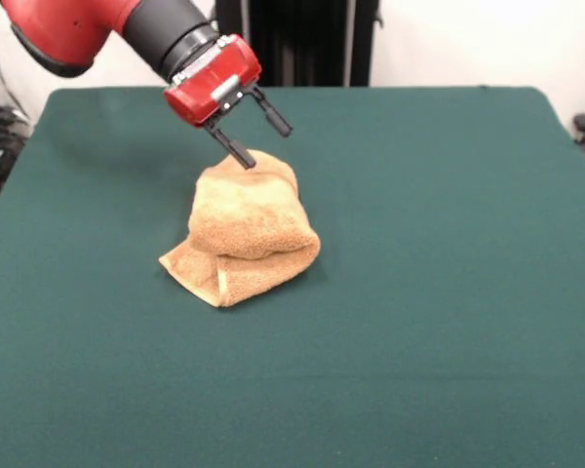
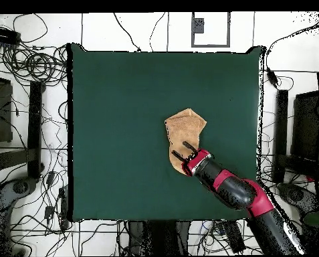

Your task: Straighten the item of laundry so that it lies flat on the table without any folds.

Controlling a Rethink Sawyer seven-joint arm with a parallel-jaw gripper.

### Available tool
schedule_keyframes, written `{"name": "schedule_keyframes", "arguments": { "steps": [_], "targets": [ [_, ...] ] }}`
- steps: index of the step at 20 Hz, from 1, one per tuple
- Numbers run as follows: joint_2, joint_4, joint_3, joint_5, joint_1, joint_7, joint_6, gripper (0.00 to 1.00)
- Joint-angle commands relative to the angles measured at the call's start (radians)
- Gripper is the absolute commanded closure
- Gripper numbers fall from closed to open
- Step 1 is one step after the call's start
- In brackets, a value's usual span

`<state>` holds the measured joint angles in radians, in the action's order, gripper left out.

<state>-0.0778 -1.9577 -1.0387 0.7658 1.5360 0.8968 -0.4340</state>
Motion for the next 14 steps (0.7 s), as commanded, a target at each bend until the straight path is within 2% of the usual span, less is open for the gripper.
{"name": "schedule_keyframes", "arguments": {
  "steps": [1, 6, 9, 14],
  "targets": [
    [0.393, -0.052, 0.259, -0.053, -0.275, 0.611, 0.258, 0.00],
    [0.438, -0.072, 0.295, -0.154, -0.298, 0.588, 0.276, 0.00],
    [0.422, -0.019, 0.358, -0.212, -0.299, 0.556, 0.233, 0.00],
    [0.374, 0.071, 0.389, -0.231, -0.264, 0.433, 0.140, 0.00]
  ]
}}
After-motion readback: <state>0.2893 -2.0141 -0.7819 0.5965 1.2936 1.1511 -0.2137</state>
